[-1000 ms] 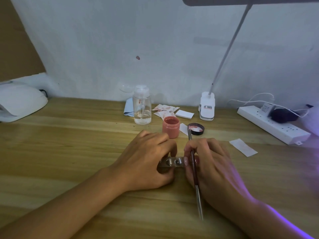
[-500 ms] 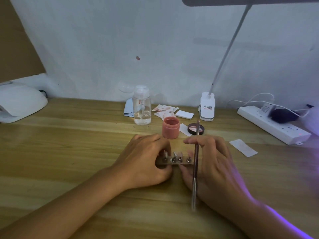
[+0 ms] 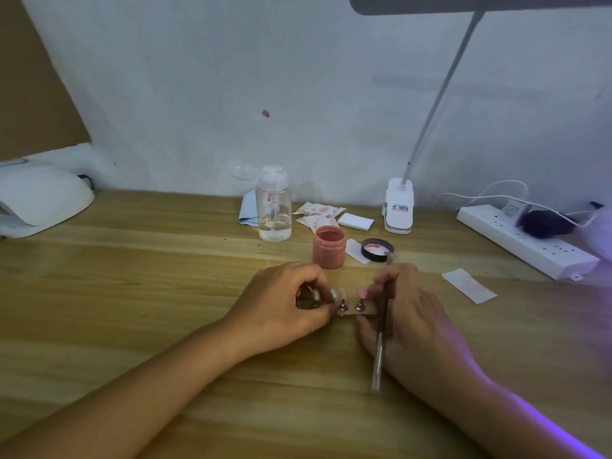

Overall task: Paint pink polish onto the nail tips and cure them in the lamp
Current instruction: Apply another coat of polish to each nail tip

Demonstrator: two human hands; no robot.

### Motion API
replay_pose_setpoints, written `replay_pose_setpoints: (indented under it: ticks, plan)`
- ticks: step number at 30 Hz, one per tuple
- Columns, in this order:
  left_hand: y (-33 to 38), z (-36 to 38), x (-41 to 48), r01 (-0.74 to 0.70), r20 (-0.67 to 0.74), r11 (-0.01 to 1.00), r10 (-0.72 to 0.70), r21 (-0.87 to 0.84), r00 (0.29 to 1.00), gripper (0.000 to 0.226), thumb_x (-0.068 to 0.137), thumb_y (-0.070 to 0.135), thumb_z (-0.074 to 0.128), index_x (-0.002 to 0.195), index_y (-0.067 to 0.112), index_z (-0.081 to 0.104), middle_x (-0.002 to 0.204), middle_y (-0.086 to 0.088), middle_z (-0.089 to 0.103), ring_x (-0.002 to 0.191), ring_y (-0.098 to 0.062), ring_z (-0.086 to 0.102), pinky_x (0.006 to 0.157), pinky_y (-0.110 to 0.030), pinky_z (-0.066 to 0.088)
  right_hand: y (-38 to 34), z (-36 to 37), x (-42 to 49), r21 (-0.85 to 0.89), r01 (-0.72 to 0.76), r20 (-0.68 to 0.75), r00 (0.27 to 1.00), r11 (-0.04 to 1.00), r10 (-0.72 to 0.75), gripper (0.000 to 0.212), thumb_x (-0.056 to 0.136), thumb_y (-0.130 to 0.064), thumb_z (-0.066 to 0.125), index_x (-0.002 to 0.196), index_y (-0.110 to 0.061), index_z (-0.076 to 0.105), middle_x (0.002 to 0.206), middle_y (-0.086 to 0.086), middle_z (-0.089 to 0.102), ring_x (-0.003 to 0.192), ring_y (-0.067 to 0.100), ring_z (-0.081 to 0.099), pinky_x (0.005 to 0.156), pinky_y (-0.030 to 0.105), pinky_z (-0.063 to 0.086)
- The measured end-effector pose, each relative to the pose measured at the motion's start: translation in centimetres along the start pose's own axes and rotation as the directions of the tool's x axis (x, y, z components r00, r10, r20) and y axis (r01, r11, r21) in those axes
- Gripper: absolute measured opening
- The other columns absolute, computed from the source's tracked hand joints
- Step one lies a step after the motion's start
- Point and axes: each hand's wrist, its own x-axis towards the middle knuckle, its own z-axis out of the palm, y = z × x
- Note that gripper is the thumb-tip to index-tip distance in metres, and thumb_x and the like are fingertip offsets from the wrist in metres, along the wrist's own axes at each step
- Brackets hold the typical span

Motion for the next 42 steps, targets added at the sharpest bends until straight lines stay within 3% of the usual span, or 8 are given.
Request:
replay_pose_setpoints:
  ticks: [6,15,20,28,31,35,38,42]
  plan:
    - [0.2,-0.1,-0.2,-0.079,-0.029,0.996,0.080,0.031,0.996,0.015,0.070,0.046,0.066,0.078,0.033,0.061,0.077,0.020,0.062,0.078,-0.002,0.060,0.062,-0.015,0.040,0.3,0.1,0.2,0.024,-0.015,-0.006,1.000,1.000,0.016,0.045,0.082,-0.012,0.067,0.105,-0.027,0.031,0.084,-0.026,0.053,0.080,0.002,0.060,0.077,0.030,0.051]
    - [-0.2,-0.3,-0.2,-0.106,-0.099,0.985,0.120,0.136,0.988,0.018,0.072,0.048,0.056,0.082,0.034,0.060,0.091,0.019,0.057,0.091,-0.004,0.054,0.079,-0.033,0.044,0.2,0.6,0.9,0.026,-0.099,0.025,0.995,0.995,0.098,0.043,0.085,-0.017,0.068,0.107,-0.027,0.033,0.086,-0.019,0.054,0.085,0.004,0.059,0.077,0.030,0.052]
    - [-1.0,-1.2,-0.3,-0.061,-0.178,0.930,0.133,0.363,0.975,0.013,0.072,0.040,0.065,0.083,0.034,0.060,0.110,0.014,0.056,0.111,-0.011,0.052,0.092,-0.032,0.032,-0.9,2.0,3.3,0.036,-0.089,0.022,0.996,0.995,0.089,0.037,0.087,-0.018,0.065,0.110,-0.020,0.035,0.089,-0.012,0.063,0.084,0.015,0.063,0.076,0.039,0.051]
    - [-2.1,-1.6,0.0,0.103,-0.305,0.885,0.046,0.454,0.951,0.020,0.068,0.035,0.077,0.079,0.034,0.060,0.106,0.011,0.053,0.104,-0.016,0.050,0.076,-0.029,0.015,-0.7,2.5,3.8,0.188,-0.169,-0.080,0.979,0.968,0.186,0.040,0.081,-0.004,0.061,0.102,-0.027,0.037,0.076,-0.008,0.063,0.072,0.012,0.063,0.070,0.043,0.053]
    - [-1.9,-1.5,0.0,0.098,-0.310,0.868,0.066,0.487,0.949,0.023,0.067,0.032,0.079,0.078,0.033,0.059,0.104,0.011,0.053,0.100,-0.016,0.050,0.072,-0.030,0.014,0.3,1.7,5.0,0.248,-0.157,-0.196,0.958,0.956,0.208,0.038,0.084,-0.008,0.067,0.104,-0.023,0.039,0.090,-0.014,0.061,0.085,0.005,0.062,0.077,0.038,0.054]
    - [-1.7,-1.7,-0.1,0.096,-0.320,0.860,0.082,0.502,0.944,0.023,0.067,0.031,0.079,0.076,0.031,0.058,0.099,0.010,0.052,0.095,-0.015,0.051,0.070,-0.031,0.013,1.0,2.1,8.2,0.384,-0.268,-0.018,0.954,0.883,0.298,0.046,0.083,-0.024,0.073,0.109,-0.021,0.035,0.103,-0.010,0.060,0.103,0.012,0.059,0.093,0.038,0.048]
    - [-1.7,-1.5,-0.1,0.086,-0.317,0.858,0.092,0.506,0.944,0.023,0.068,0.029,0.077,0.076,0.031,0.056,0.094,0.012,0.050,0.090,-0.013,0.050,0.069,-0.032,0.015,1.4,2.9,9.8,0.389,-0.329,0.094,0.943,0.860,0.318,0.053,0.080,-0.040,0.074,0.107,-0.023,0.032,0.079,-0.021,0.070,0.101,0.004,0.058,0.100,0.041,0.043]
    - [-1.8,-1.3,-0.2,0.063,-0.313,0.862,0.114,0.502,0.943,0.022,0.069,0.028,0.076,0.076,0.031,0.056,0.090,0.015,0.052,0.086,-0.013,0.052,0.070,-0.031,0.022,2.1,3.5,10.3,0.361,-0.353,0.091,0.934,0.863,0.344,0.056,0.077,-0.043,0.077,0.108,-0.023,0.034,0.088,-0.012,0.066,0.093,0.011,0.063,0.094,0.043,0.048]
